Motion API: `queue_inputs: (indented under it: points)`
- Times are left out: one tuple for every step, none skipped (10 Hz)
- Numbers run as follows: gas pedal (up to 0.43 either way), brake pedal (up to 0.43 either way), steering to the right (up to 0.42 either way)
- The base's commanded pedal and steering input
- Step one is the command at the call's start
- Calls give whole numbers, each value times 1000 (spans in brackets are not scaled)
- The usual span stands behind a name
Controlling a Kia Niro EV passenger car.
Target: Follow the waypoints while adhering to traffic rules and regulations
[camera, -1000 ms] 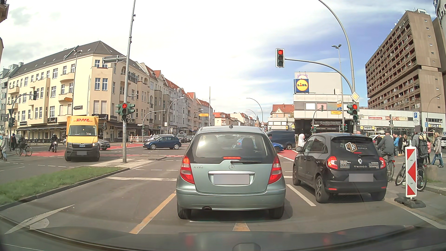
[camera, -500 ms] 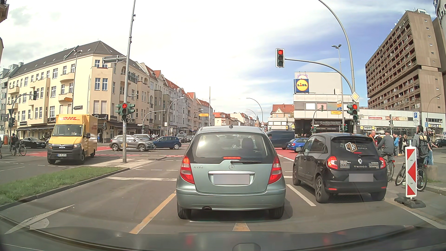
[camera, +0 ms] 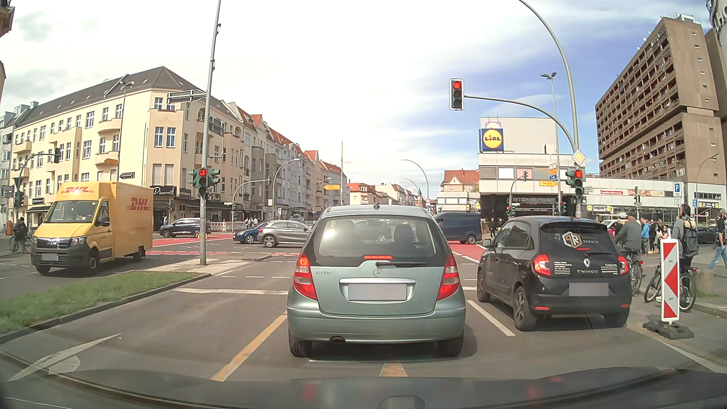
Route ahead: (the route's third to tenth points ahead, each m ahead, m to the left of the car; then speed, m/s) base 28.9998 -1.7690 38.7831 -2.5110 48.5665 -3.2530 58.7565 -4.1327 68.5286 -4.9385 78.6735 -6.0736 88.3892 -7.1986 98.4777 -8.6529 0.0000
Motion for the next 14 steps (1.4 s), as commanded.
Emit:
queue_inputs:
  points:
    - [0, 396, -3]
    - [0, 396, -3]
    - [0, 396, -2]
    - [0, 396, -2]
    - [0, 396, -2]
    - [0, 396, -2]
    - [0, 396, -2]
    - [0, 396, -2]
    - [0, 396, -2]
    - [0, 396, -3]
    - [0, 396, -2]
    - [0, 396, -2]
    - [0, 396, -3]
    - [0, 396, -2]
